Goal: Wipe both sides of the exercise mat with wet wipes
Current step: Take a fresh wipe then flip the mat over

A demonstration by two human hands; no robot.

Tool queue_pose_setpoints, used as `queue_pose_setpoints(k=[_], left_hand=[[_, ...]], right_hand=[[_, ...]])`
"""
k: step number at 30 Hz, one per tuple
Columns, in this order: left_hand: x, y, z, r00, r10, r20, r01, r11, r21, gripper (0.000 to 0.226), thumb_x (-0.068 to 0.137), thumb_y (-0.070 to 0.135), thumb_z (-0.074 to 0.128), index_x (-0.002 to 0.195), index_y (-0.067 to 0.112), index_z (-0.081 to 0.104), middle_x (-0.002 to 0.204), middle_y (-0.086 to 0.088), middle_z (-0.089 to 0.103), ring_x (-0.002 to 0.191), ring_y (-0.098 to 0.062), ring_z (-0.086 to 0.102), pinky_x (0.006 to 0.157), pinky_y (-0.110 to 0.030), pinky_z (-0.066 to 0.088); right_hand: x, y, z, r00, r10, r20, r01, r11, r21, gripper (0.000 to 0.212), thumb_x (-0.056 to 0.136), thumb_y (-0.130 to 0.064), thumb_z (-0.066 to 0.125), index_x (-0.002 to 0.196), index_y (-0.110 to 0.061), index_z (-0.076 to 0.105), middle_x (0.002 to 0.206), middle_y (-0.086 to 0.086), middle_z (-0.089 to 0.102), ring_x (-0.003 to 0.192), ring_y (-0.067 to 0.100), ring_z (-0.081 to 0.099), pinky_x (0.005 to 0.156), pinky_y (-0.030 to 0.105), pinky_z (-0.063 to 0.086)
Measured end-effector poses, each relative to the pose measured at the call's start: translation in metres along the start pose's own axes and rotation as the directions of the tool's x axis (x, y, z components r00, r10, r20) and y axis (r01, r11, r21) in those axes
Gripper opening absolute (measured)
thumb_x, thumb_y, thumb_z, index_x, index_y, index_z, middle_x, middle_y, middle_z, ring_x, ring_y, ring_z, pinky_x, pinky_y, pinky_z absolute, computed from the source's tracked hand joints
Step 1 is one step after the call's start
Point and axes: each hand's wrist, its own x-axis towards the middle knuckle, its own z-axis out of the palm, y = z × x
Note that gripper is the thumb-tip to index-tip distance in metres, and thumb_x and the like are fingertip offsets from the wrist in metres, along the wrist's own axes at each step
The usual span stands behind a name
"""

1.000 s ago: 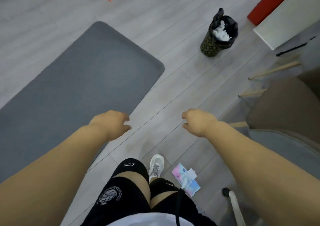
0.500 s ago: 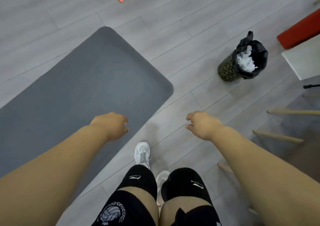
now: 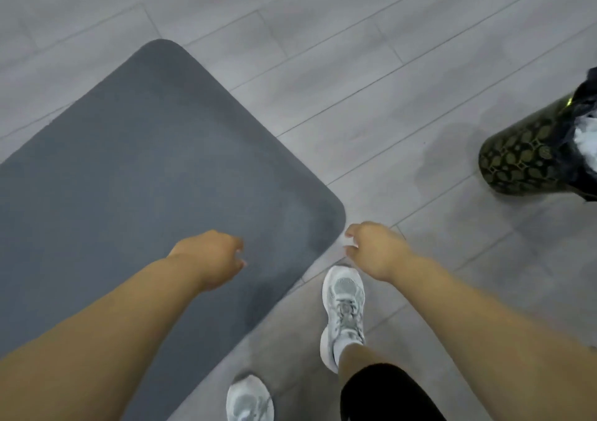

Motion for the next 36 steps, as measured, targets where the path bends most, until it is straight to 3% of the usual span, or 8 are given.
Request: queue_pose_setpoints(k=[9, 13, 16, 21, 25, 28, 32, 36], left_hand=[[0.233, -0.011, 0.049, 0.963, 0.063, -0.263, -0.067, 0.998, -0.005, 0.066, 0.099, 0.034, 0.039, 0.150, 0.026, -0.003, 0.158, 0.003, -0.011, 0.145, -0.024, -0.003, 0.116, -0.039, 0.017], [0.282, -0.010, 0.065, 0.940, 0.066, -0.334, -0.059, 0.998, 0.031, 0.061, 0.100, 0.035, 0.034, 0.151, 0.025, 0.001, 0.157, 0.004, -0.010, 0.143, -0.026, 0.001, 0.113, -0.041, 0.025], [0.289, 0.001, 0.066, 0.897, 0.019, -0.441, 0.002, 0.999, 0.047, 0.060, 0.100, 0.036, 0.032, 0.150, 0.024, 0.002, 0.152, 0.000, 0.012, 0.131, -0.027, 0.022, 0.100, -0.041, 0.040], [0.293, 0.010, 0.027, 0.867, 0.059, -0.495, -0.052, 0.998, 0.026, 0.089, 0.094, 0.037, 0.050, 0.144, 0.033, -0.022, 0.136, -0.004, 0.024, 0.115, -0.029, 0.037, 0.086, -0.039, 0.045], [0.305, 0.007, -0.020, 0.836, 0.177, -0.519, 0.001, 0.946, 0.324, 0.112, 0.074, 0.056, 0.068, 0.148, 0.031, -0.012, 0.147, -0.010, 0.000, 0.138, -0.034, 0.002, 0.112, -0.044, 0.021], [0.311, -0.002, -0.050, 0.847, 0.239, -0.475, 0.029, 0.871, 0.490, 0.099, 0.069, 0.061, 0.069, 0.146, 0.031, 0.014, 0.154, -0.006, -0.005, 0.141, -0.035, -0.018, 0.115, -0.051, -0.008], [0.305, -0.014, -0.071, 0.848, 0.314, -0.428, -0.009, 0.816, 0.579, 0.066, 0.078, 0.047, 0.068, 0.132, 0.021, 0.040, 0.133, -0.003, 0.040, 0.134, -0.027, 0.025, 0.116, -0.041, 0.007], [0.291, -0.024, -0.073, 0.841, 0.253, -0.478, 0.105, 0.791, 0.603, 0.051, 0.081, 0.060, 0.055, 0.113, 0.020, 0.053, 0.111, 0.001, 0.051, 0.112, -0.022, 0.042, 0.100, -0.034, 0.024]], right_hand=[[0.217, 0.051, 0.088, 0.976, 0.064, -0.209, -0.035, 0.990, 0.139, 0.079, 0.084, -0.044, 0.061, 0.143, -0.013, 0.019, 0.141, 0.009, 0.024, 0.128, 0.029, 0.030, 0.105, 0.041, 0.035], [0.258, 0.046, 0.105, 0.955, 0.046, -0.292, -0.012, 0.993, 0.115, 0.091, 0.077, -0.053, 0.066, 0.143, -0.014, 0.016, 0.137, 0.010, 0.023, 0.125, 0.030, 0.028, 0.105, 0.040, 0.034], [0.264, 0.040, 0.102, 0.966, 0.024, -0.256, 0.007, 0.993, 0.119, 0.082, 0.078, -0.044, 0.070, 0.139, -0.013, 0.025, 0.132, 0.010, 0.032, 0.121, 0.028, 0.036, 0.100, 0.039, 0.039], [0.247, 0.032, 0.108, 0.952, -0.124, -0.279, 0.159, 0.981, 0.108, 0.025, 0.087, -0.017, 0.060, 0.100, -0.018, 0.039, 0.108, 0.004, 0.047, 0.092, 0.024, 0.052, 0.072, 0.033, 0.044], [0.234, 0.045, 0.139, 0.831, -0.332, -0.446, 0.339, 0.939, -0.067, 0.043, 0.046, 0.003, 0.079, 0.072, -0.014, 0.048, 0.071, 0.004, 0.050, 0.052, 0.021, 0.048, 0.040, 0.028, 0.034], [0.227, 0.062, 0.151, 0.755, -0.392, -0.525, 0.405, 0.909, -0.095, 0.042, 0.042, 0.007, 0.079, 0.070, -0.012, 0.054, 0.068, 0.004, 0.052, 0.053, 0.020, 0.048, 0.039, 0.030, 0.042], [0.221, 0.065, 0.153, 0.800, -0.269, -0.537, 0.334, 0.942, 0.026, 0.038, 0.046, 0.006, 0.080, 0.070, -0.010, 0.054, 0.071, 0.005, 0.051, 0.058, 0.020, 0.048, 0.045, 0.030, 0.043], [0.228, 0.045, 0.131, 0.890, -0.060, -0.452, 0.103, 0.992, 0.072, 0.042, 0.064, -0.012, 0.072, 0.101, -0.009, 0.052, 0.099, 0.007, 0.048, 0.087, 0.025, 0.049, 0.070, 0.038, 0.046]])
